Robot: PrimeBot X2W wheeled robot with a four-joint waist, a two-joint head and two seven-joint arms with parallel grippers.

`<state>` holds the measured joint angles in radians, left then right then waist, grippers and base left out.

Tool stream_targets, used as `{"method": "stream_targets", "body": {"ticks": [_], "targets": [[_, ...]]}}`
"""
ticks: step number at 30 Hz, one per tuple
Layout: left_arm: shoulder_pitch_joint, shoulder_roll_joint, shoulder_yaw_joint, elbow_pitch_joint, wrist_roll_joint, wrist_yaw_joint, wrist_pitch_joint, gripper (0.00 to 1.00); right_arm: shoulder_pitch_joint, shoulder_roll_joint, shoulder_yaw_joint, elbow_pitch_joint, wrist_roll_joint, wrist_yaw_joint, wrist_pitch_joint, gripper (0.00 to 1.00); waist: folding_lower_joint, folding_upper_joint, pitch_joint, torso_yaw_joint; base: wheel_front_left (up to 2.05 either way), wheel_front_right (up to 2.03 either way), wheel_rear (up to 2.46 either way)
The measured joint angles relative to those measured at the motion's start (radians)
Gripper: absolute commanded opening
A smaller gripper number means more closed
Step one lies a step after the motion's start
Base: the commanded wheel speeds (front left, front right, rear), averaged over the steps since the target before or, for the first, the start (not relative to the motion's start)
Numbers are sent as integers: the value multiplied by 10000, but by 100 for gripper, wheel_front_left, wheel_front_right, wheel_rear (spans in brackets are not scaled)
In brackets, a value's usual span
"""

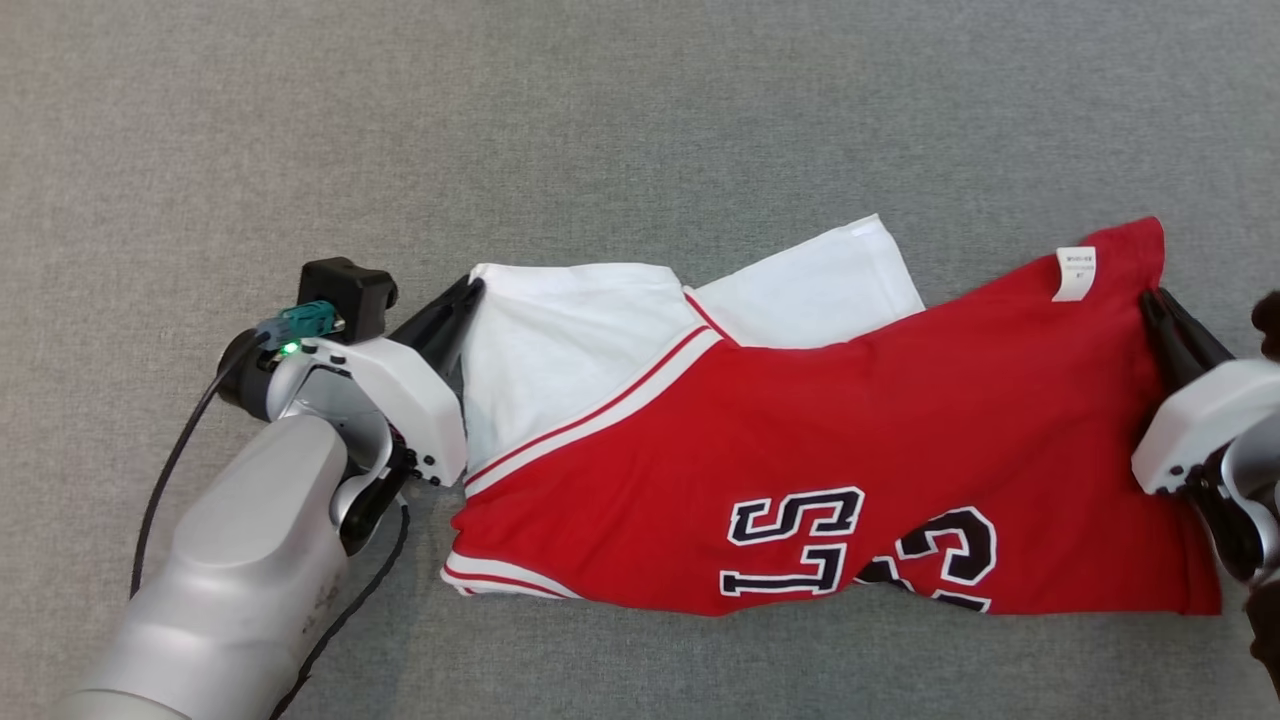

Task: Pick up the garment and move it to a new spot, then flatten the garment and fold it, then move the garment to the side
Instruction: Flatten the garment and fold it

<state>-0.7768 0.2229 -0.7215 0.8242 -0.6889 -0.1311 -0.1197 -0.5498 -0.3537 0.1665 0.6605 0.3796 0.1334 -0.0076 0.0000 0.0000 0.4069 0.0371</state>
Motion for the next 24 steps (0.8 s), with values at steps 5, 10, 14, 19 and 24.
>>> {"method": "stream_targets", "body": {"ticks": [5,10,14,19,24], "targets": [[148,226,159,-117,-17,81,-556,0,686,105,-508,-663,-75,-25,-477,0,0,0,-199,-184,0,0,0],[291,608,472,-821,-29,431,-1022,0,1227,169,-1118,-1885,-146,-25,-694,0,0,0,-487,-323,0,0,0],[394,1060,805,-1910,35,813,-1235,0,1492,194,-1434,-3141,-90,-25,-639,0,0,0,-807,-413,0,0,0],[452,1728,1313,-3856,307,1365,-1335,0,1475,71,-1755,-4638,-61,-25,-171,0,0,0,-1303,-464,0,0,0],[-120,2364,1793,-5856,560,1774,-1241,0,641,-65,-1958,-5848,495,-27,376,0,0,0,-1852,-465,0,0,0]]}}
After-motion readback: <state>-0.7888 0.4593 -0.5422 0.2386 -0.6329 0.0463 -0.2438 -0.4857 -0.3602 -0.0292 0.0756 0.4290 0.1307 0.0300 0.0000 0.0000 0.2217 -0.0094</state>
